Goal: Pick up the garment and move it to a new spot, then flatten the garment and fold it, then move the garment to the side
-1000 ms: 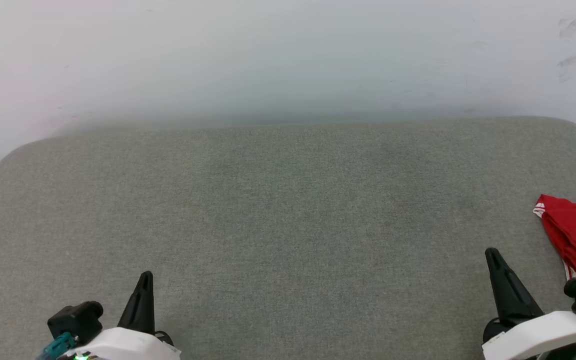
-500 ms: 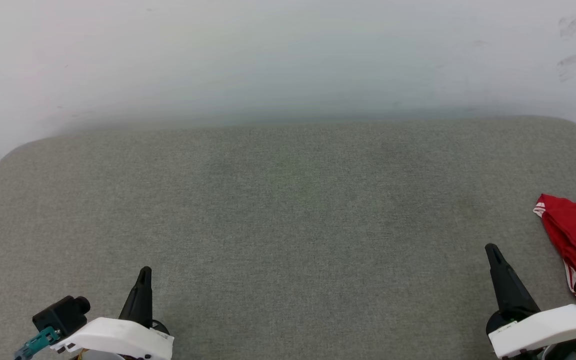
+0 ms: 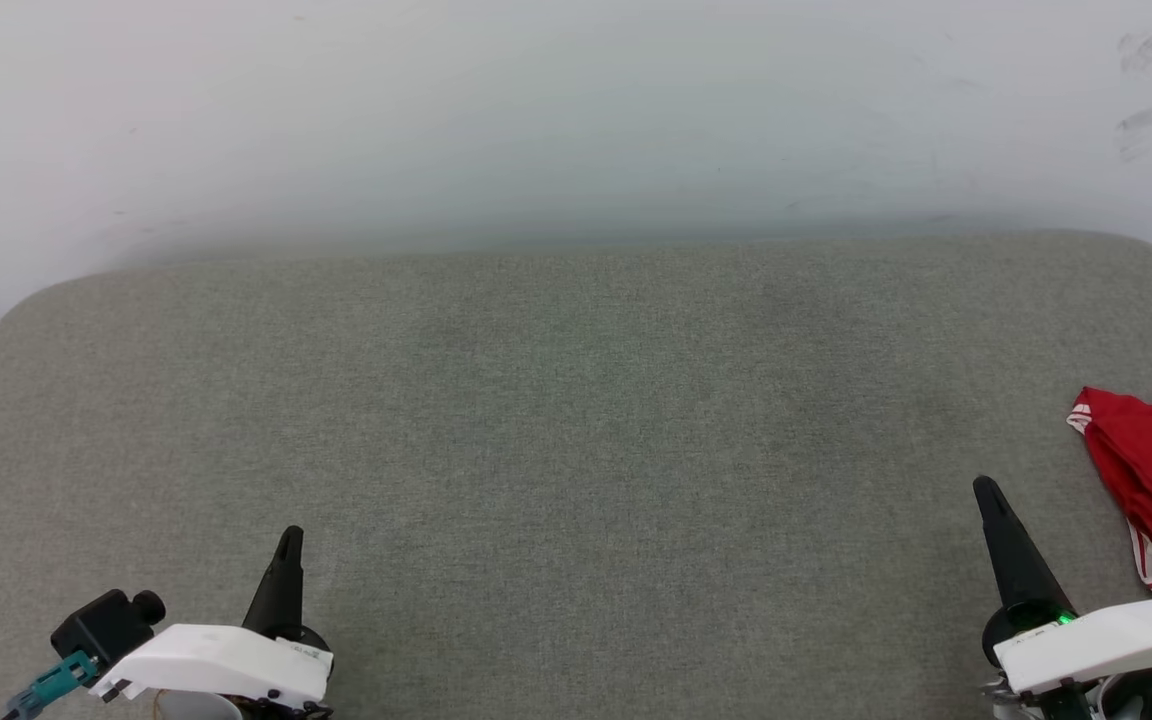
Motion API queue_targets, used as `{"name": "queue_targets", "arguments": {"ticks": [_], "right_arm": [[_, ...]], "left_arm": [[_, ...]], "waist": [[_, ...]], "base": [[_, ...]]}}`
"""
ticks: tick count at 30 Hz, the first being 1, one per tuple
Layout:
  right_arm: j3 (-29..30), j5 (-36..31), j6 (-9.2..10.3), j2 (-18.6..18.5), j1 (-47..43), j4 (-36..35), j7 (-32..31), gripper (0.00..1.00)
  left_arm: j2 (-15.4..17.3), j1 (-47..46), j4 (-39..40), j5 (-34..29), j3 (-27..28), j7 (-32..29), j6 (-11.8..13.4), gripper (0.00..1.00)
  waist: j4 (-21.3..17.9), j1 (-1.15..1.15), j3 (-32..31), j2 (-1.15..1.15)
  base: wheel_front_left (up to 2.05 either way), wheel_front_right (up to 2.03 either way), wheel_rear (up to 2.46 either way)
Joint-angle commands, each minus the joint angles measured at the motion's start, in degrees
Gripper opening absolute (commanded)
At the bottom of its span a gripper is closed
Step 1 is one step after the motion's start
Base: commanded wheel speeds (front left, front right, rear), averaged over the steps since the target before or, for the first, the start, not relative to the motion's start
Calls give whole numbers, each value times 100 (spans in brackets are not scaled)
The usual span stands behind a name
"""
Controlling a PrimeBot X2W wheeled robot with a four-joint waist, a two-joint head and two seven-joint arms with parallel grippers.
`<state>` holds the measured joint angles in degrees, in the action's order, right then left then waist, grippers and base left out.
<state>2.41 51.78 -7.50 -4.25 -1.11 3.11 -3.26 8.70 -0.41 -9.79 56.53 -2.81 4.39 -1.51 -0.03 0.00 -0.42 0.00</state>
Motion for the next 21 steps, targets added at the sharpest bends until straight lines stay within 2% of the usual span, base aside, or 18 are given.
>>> {"name": "queue_targets", "arguments": {"ticks": [1,21], "right_arm": [[13,217,0,-47,158,-2,11,0],[62,1557,0,-51,363,355,-36,0]], "left_arm": [[-4,-162,28,178,73,-49,-52,0],[-178,-310,-118,1322,340,-380,-235,0]], "waist": [[0,0,1,0],[1,0,17,0]], "base": [[0,0,0],[0,0,0]]}}
